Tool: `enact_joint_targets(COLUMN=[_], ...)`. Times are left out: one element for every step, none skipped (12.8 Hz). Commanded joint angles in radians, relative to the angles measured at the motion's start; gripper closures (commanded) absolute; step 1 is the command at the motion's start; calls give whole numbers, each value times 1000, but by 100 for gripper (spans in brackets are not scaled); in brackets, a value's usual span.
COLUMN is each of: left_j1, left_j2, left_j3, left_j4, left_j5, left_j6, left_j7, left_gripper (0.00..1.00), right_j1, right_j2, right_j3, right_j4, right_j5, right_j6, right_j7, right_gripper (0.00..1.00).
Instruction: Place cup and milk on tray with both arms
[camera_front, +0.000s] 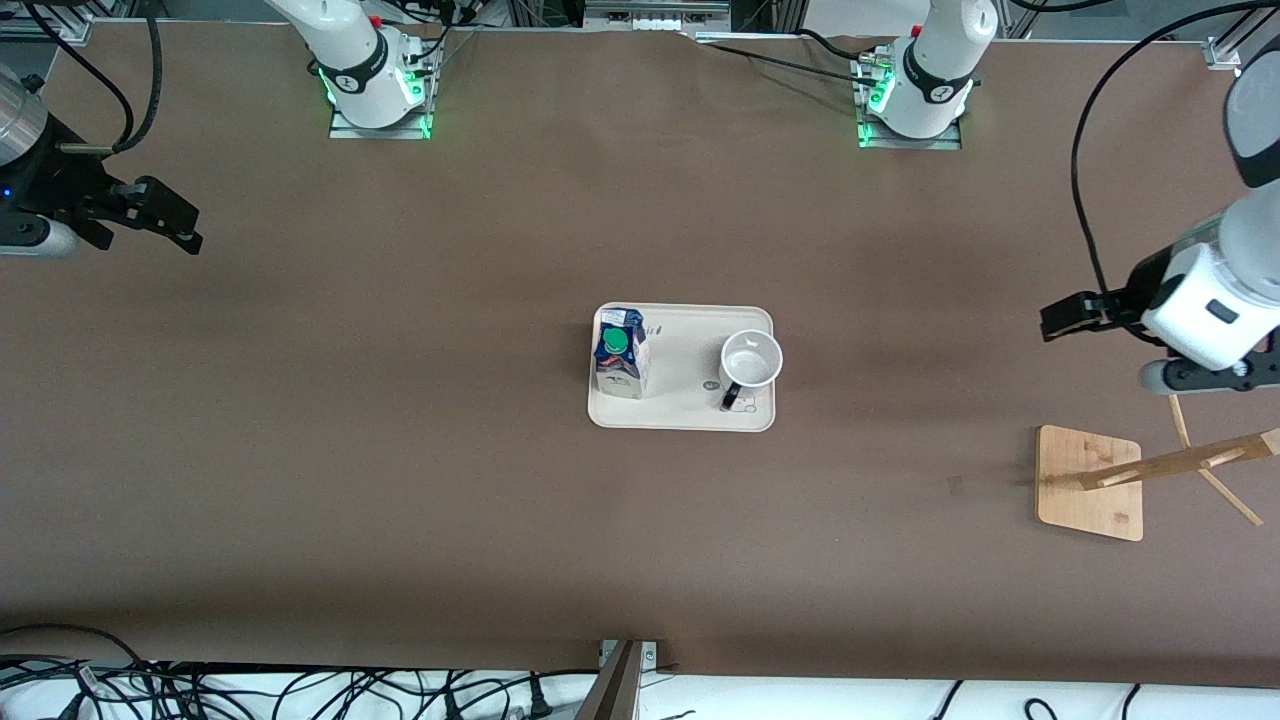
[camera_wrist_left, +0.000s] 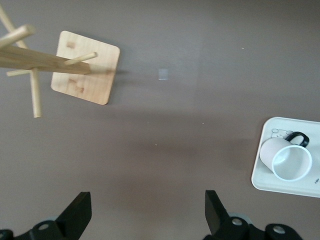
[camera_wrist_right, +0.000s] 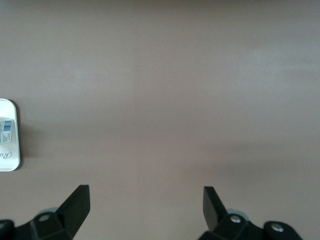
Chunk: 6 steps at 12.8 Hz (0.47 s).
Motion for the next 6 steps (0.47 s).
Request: enact_joint_targets(left_j1=[72,88,92,73,53,49], left_j2=[11,9,4,0,-14,-22], left_j3=[-7,-8,-16,-23,-24,-24], left_j4=[19,19,19,20,19,17], left_j5=[-59,-93,-119,-110,-78,-64], left_j6=[-2,-1,-7,-18,-34,-38], left_j7=[12,18,51,50,47,57], left_gripper=[0,0,0,0,0,0], right_j1=[-3,-3,-4,-4,-4,-3], right_j2=[0,0,0,0,0,0], right_j3=[2,2,2,2,2,2], right_j4=[16,16,16,16,16,16], right_j5=[15,15,15,15,15,15], right_j6=[-13,-13,-13,-13,-13,-13], right_j7=[3,3,3,3,3,3], right_gripper=[0,0,0,0,0,0])
